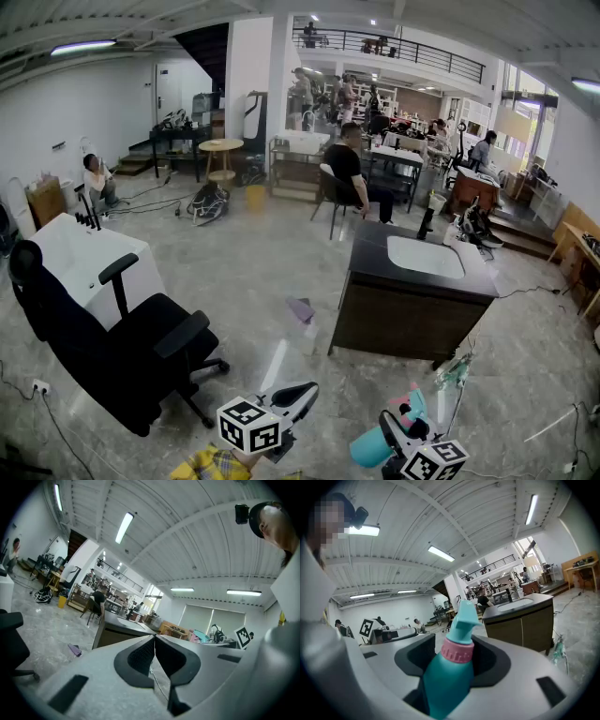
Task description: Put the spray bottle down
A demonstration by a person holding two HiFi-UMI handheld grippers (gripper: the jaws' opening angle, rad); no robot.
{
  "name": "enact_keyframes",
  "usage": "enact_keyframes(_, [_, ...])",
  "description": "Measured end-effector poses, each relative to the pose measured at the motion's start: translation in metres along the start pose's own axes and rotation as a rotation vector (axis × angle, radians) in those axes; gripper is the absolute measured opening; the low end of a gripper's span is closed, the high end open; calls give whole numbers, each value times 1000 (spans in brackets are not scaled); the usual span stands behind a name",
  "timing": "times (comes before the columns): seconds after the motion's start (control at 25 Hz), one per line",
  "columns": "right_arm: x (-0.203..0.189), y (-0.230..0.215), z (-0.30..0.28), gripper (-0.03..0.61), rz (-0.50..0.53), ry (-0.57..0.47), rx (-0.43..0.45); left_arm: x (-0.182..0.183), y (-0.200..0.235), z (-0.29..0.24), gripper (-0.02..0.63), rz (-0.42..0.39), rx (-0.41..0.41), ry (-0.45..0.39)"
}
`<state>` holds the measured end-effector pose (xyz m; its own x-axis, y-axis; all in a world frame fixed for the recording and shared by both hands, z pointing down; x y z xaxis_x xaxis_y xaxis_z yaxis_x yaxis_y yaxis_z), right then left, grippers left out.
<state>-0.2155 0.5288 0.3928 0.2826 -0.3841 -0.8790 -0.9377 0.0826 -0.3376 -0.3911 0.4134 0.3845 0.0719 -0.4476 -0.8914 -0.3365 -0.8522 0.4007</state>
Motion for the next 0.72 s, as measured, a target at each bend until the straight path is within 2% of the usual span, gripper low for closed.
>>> enact_keyframes(0.36, [3, -15, -1, 213, 8, 8, 13, -1, -6, -15, 8, -3, 2, -2])
enact_keyframes(0.72, [10, -45, 2, 213, -6, 16, 49, -6, -22, -52, 8, -11, -2, 19])
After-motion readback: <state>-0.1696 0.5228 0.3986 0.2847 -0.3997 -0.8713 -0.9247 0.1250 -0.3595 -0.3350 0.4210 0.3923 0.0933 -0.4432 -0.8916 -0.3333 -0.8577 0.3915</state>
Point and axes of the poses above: the fingertips, and each gripper's own axes: z backward along the fingers, y to its left, x out of its top, the point moved 3 cm from there along z, backward along the fingers, and after that the axes turned 9 degrees about y, right-handed, at the moved point
